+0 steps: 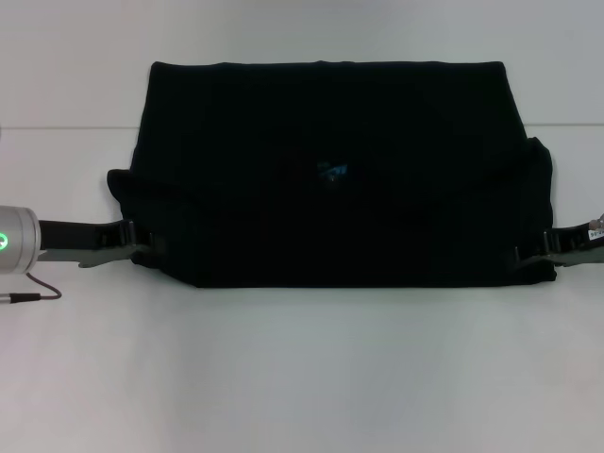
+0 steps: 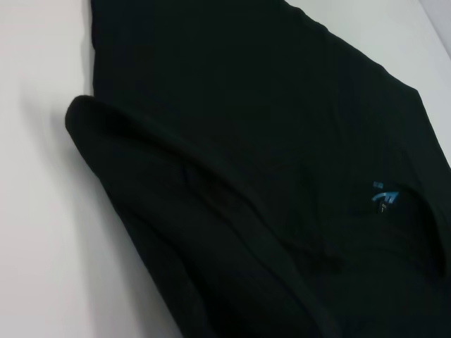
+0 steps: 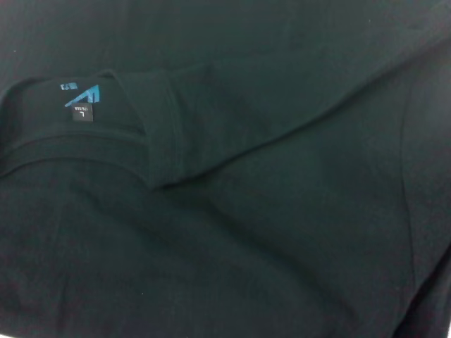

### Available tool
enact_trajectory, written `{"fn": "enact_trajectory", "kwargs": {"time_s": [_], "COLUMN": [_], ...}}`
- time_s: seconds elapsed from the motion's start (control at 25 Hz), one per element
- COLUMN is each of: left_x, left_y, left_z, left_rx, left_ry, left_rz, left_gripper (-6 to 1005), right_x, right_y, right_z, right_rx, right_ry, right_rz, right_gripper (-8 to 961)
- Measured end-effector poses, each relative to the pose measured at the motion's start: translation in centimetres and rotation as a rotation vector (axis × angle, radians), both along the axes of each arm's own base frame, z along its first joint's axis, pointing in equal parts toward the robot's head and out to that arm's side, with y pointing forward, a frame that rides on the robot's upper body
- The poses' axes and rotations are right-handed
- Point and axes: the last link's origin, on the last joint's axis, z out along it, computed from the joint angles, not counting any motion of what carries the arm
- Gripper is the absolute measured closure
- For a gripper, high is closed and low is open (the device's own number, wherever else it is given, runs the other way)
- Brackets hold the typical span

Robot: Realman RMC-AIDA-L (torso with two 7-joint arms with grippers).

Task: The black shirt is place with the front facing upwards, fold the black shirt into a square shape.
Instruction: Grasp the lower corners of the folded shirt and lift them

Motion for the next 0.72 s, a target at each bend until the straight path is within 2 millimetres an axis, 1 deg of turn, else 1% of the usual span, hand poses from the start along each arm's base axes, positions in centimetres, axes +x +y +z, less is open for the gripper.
{"fn": "enact_trajectory", "kwargs": {"time_s": [0.24, 0.36, 0.48, 0.6, 0.72], "left_x": [0.4, 0.8, 1.2, 1.3, 1.4], "left_y": [-0.3, -0.8, -1.9, -3.8, -6.6], "left_z": [0.2, 0.7, 1.4, 2.1, 2.5], "left_rx": [-0.026, -0.071, -0.144, -0.245, -0.383], "left_ry": [-0.02, -0.047, -0.091, -0.148, -0.216], "left_rz": [-0.022, -0.052, -0.079, -0.097, -0.131], "left_gripper": [973, 973, 973, 973, 973], "right_x": [-0.2, -0.2, -0.1, 0.7, 1.8], "right_y": [-0.2, -1.1, -2.6, -5.0, -7.7], "right_z": [1.0, 1.8, 2.5, 2.9, 2.7], "right_rx": [-0.016, -0.067, -0.15, -0.268, -0.372], "right_ry": [0.008, 0.02, 0.029, 0.028, 0.04], "right_rz": [0.011, 0.02, 0.028, 0.04, 0.047], "right_gripper": [529, 666, 809, 844, 879]}}
